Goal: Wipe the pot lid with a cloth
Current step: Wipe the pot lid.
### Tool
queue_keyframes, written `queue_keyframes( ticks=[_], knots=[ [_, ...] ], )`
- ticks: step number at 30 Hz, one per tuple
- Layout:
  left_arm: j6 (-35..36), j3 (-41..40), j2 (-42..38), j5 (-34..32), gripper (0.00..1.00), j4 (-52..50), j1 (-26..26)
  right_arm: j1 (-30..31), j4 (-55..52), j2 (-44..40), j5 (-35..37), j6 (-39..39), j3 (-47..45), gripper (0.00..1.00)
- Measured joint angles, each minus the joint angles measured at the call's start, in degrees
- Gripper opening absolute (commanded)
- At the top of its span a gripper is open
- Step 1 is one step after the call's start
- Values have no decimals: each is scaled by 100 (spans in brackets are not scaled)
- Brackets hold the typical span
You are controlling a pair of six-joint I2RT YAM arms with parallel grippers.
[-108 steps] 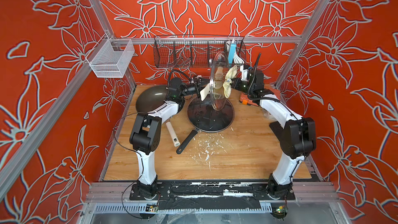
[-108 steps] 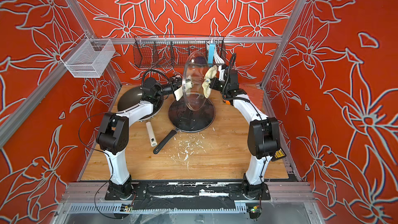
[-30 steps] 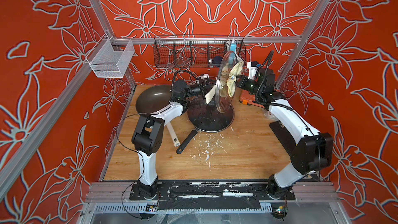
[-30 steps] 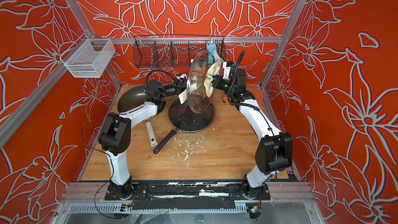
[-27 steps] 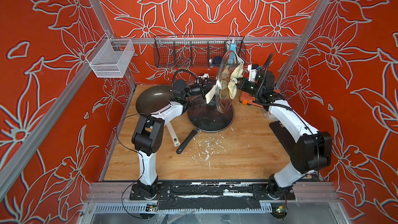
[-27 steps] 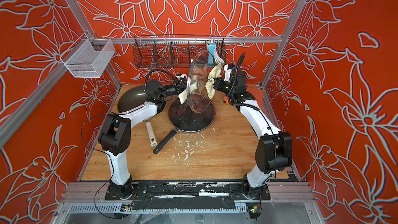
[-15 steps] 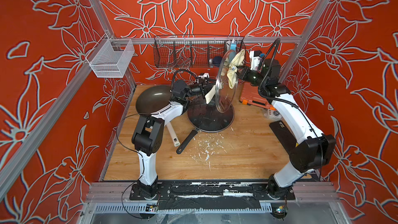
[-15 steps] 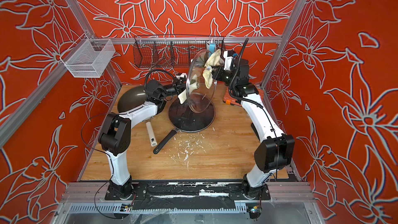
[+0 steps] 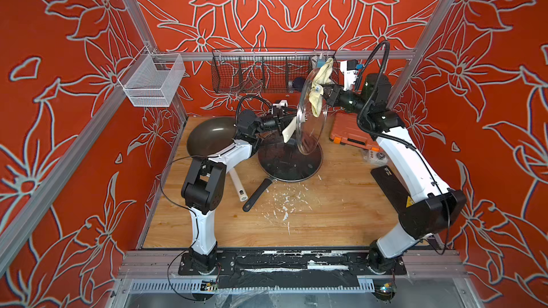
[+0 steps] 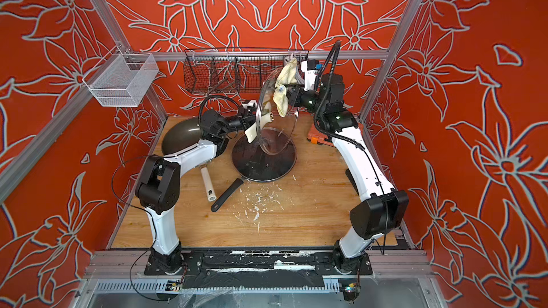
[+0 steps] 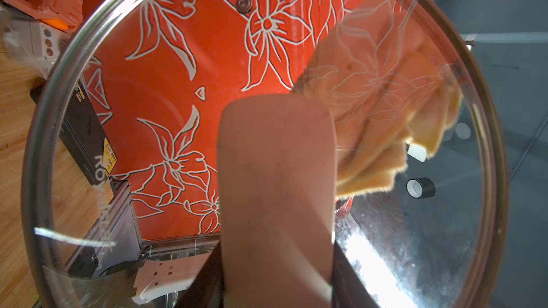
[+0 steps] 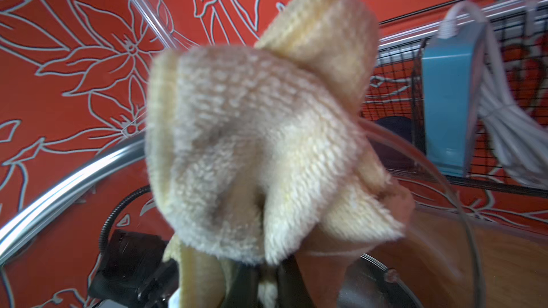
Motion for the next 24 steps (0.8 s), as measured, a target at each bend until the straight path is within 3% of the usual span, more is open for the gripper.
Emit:
queue_keyframes(
  ticks=[9, 16, 24],
  knots=[
    [0, 0, 0, 37, 0, -2, -13, -518, -24, 149, 356, -26, -968, 0],
    [2, 61, 0, -11, 0, -181, -9, -507, 72, -44, 247, -20, -2249, 0],
    [2, 262, 0, -109, 0, -313, -9, -170, 0, -914, -15, -116, -3189, 0]
  ],
)
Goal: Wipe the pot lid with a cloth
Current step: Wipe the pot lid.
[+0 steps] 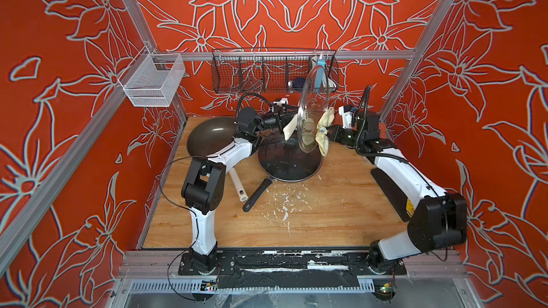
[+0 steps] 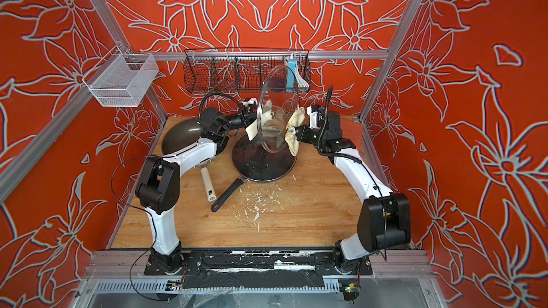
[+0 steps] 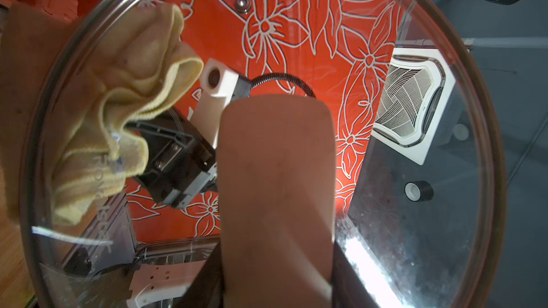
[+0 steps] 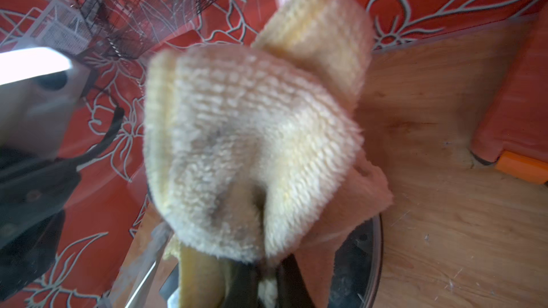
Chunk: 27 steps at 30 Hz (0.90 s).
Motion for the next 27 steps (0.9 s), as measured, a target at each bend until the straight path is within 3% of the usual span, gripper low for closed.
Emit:
queue_keyframes(
  ticks=[9, 17, 27],
  knots=[
    [0, 26, -9, -203, 0, -573, 4, 673, -249, -531, -422, -66, 74, 0],
    [22, 26, -11, -334, 0, -894, 9, 1036, -304, -702, -708, 28, 1032, 0],
    [136, -234, -22, -319, 0, -1110, 9, 911, -238, -308, -192, 63, 2396, 0]
  ],
)
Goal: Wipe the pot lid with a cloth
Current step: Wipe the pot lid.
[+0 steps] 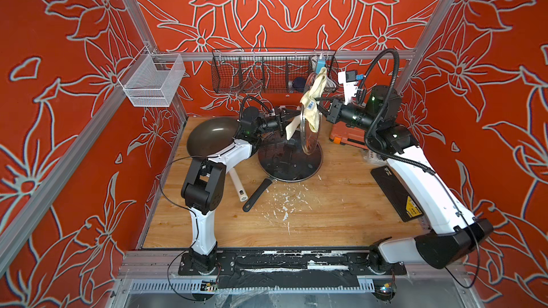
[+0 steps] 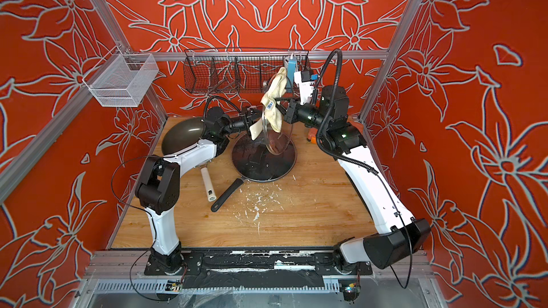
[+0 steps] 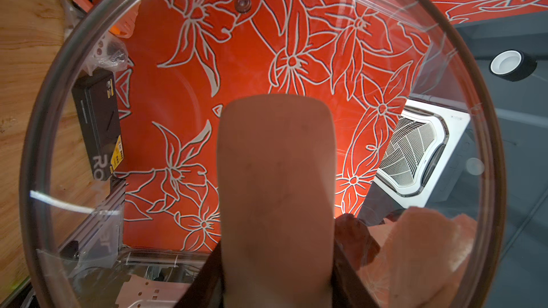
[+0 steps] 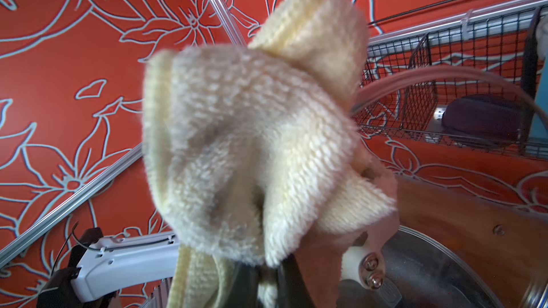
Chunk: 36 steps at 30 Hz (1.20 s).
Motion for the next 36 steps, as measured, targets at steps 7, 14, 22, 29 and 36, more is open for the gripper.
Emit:
queue_keyframes(
  ticks=[7, 14, 22, 29, 36],
  knots=[
    [28, 0, -26, 7, 0, -103, -2, -326, 66, 212, 313, 9, -662, 0],
    [37, 103, -44, 33, 0, -138, 0, -345, 136, 225, 356, 81, -1851, 0],
    [35, 133, -61, 50, 0, -129, 0, -330, 214, 299, 116, 280, -1746, 0],
    [33, 133, -61, 50, 0, -127, 17, -240, 699, 341, -243, 476, -778, 0],
    [33, 133, -61, 50, 0, -127, 33, -136, 1143, 195, -476, 562, -968, 0]
  ],
)
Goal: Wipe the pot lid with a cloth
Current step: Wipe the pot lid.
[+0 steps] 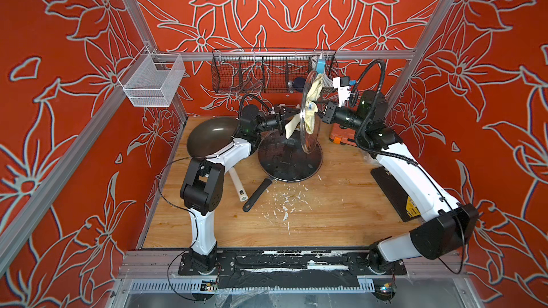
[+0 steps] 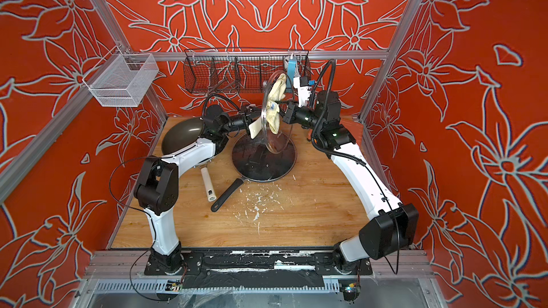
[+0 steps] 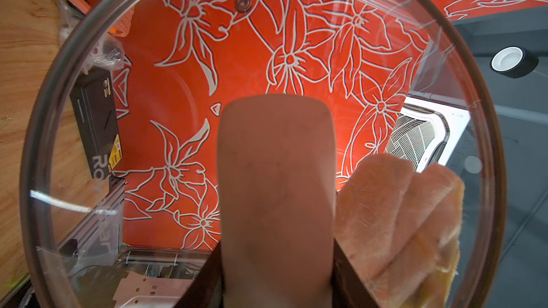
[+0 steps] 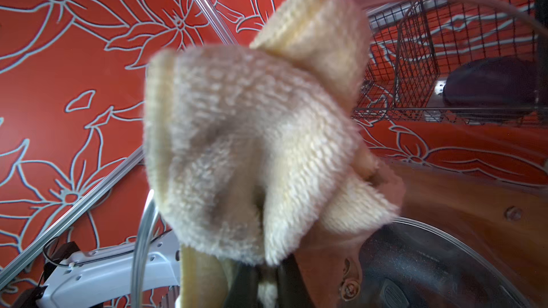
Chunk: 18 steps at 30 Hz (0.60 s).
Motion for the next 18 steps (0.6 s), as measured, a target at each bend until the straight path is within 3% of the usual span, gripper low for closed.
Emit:
queue_keyframes(
  ticks=[10, 18],
  knots=[
    [2, 0, 0, 4, 0, -2, 7, 26, -184, -643, 44, -90, -2081, 0],
    [28, 0, -4, 37, 0, -46, 11, 26, -396, -664, 157, -151, -2184, 0]
  ],
)
